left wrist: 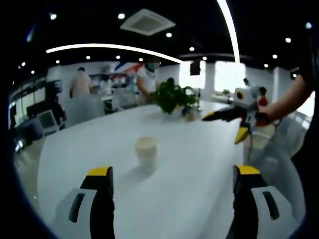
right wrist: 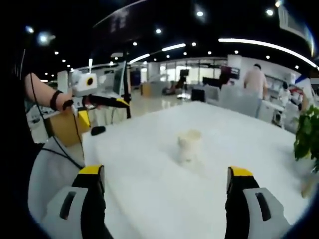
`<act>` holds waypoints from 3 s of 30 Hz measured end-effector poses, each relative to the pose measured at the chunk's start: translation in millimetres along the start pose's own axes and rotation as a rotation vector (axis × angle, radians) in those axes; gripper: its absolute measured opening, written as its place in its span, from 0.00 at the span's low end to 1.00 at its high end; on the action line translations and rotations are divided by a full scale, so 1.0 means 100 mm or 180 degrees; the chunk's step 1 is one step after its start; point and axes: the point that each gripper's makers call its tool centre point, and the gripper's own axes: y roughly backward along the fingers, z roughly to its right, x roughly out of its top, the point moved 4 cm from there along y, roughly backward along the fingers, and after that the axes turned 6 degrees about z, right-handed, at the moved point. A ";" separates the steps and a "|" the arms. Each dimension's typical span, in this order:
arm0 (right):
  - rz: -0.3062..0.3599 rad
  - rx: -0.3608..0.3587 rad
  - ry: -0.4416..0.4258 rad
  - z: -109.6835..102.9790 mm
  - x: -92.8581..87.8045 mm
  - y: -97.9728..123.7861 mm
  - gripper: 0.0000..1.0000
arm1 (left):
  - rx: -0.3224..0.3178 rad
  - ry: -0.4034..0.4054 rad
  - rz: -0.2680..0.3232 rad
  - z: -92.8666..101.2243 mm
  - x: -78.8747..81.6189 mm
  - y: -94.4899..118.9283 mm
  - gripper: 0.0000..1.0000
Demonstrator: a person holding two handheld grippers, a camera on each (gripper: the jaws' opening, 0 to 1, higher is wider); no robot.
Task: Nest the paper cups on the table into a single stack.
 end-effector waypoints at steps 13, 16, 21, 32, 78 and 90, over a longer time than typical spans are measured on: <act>-0.0013 0.0031 -0.0051 -0.03 -0.04 -0.02 1.00 | 0.0009 0.0022 -0.0016 0.05 -0.02 -0.01 0.98; -0.0019 0.0055 -0.0066 -0.05 -0.05 -0.03 1.00 | 0.0023 0.0005 -0.0060 0.04 -0.06 -0.01 0.98; -0.0040 0.0090 -0.0100 -0.09 -0.09 -0.04 1.00 | 0.0078 0.0024 -0.0038 0.04 -0.04 0.01 0.98; -0.0102 0.0176 -0.0155 -0.16 -0.15 -0.10 1.00 | 0.0134 0.0026 0.0023 0.02 0.00 0.01 0.98; -0.0112 -0.0036 -0.0431 -0.13 -0.29 -0.01 0.98 | 0.0243 0.0104 0.0031 0.00 -0.11 0.08 0.98; -0.0055 -0.0072 -0.0350 -0.16 -0.26 -0.05 0.97 | 0.0166 0.0075 0.0023 0.01 -0.08 0.06 0.98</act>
